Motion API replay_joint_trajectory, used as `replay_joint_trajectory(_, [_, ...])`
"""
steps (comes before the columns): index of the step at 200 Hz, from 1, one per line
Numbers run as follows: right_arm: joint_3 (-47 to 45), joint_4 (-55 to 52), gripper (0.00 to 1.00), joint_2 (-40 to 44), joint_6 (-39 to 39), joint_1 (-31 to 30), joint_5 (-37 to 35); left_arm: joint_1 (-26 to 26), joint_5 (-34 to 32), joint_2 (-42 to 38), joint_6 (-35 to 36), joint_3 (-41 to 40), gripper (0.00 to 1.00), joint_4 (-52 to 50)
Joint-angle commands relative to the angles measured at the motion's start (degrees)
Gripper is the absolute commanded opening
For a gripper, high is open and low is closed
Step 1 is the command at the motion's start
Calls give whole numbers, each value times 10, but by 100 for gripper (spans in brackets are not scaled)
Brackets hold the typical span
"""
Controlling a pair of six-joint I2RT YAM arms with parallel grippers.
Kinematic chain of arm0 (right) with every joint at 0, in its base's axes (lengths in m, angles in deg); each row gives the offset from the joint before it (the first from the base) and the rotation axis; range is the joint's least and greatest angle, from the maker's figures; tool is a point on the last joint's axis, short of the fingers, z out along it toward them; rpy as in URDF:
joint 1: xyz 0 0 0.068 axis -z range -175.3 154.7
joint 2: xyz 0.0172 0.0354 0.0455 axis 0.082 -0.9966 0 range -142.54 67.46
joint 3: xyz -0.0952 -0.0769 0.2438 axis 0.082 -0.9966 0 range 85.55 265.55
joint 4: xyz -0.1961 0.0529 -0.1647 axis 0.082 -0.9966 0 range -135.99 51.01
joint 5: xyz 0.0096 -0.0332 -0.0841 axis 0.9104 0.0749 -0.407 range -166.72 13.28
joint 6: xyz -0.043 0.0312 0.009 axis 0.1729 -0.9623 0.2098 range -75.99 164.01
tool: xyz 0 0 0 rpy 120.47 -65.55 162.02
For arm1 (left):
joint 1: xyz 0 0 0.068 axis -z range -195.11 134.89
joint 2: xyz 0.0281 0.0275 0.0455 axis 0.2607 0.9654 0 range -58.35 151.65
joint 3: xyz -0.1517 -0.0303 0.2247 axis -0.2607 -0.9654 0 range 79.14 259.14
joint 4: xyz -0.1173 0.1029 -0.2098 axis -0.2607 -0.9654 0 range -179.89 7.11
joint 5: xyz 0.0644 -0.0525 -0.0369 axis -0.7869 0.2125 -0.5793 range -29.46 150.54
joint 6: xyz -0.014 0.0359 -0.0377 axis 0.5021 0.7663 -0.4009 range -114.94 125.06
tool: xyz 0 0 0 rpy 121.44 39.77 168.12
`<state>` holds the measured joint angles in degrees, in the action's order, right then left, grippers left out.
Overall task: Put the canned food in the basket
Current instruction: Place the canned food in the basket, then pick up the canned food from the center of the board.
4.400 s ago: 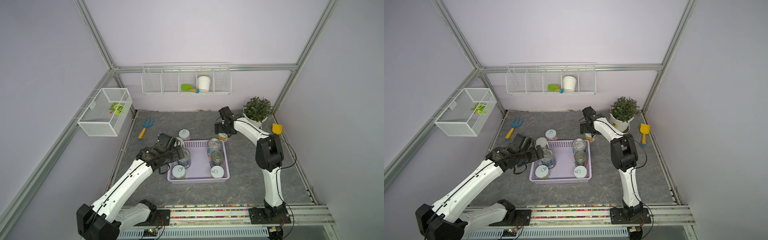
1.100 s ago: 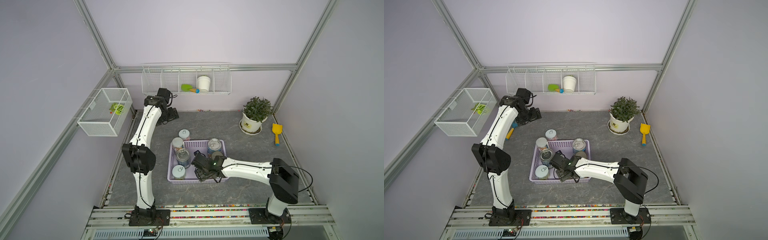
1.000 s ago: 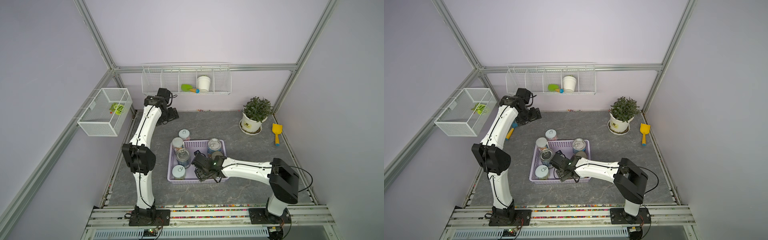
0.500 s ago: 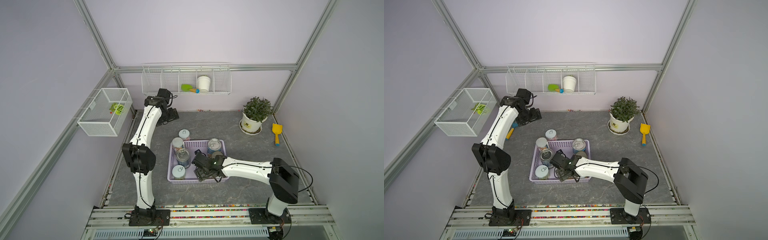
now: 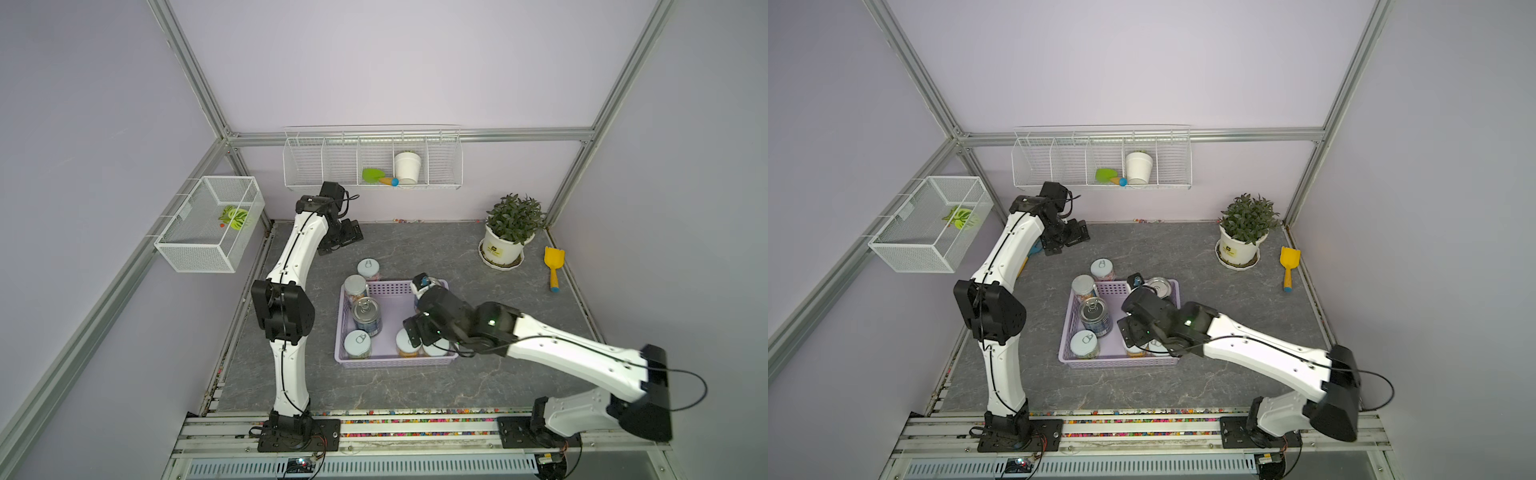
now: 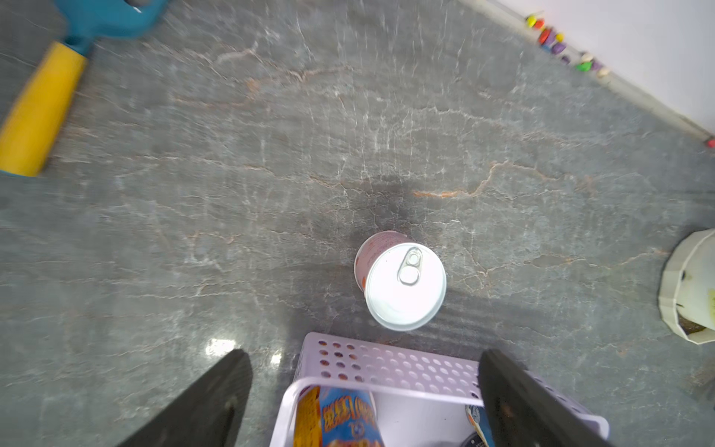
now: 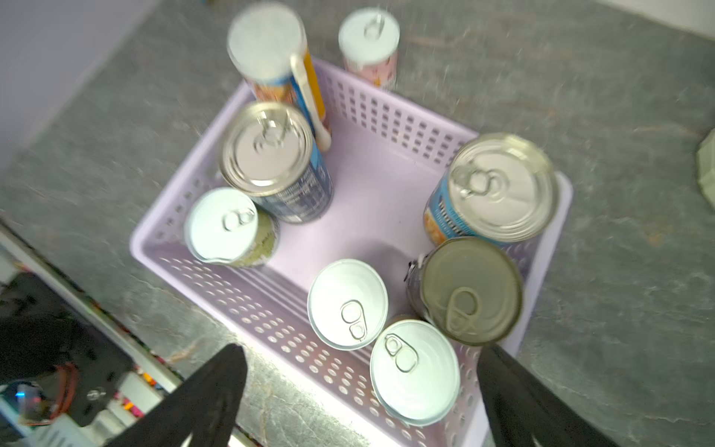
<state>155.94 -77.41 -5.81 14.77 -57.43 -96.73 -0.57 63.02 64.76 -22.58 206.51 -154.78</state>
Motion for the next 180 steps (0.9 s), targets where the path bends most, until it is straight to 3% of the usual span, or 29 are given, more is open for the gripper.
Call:
replay_joint_trajectory(1, [-81,28,98,100,-22,22,-18,14,-5,38,24,19,97,10])
replay_joint_trajectory(23, [-169,85,98,193,-34,61,30,37,-33,73,42,48,97,8])
replay_joint_trajectory(45, [-165,59,98,220,-42,85,56,54,-35,105,58,64,97,12])
replay_joint_trajectory(180, [-150,53,98,174,-32,86,81,81,-82,133,86,51,98,11])
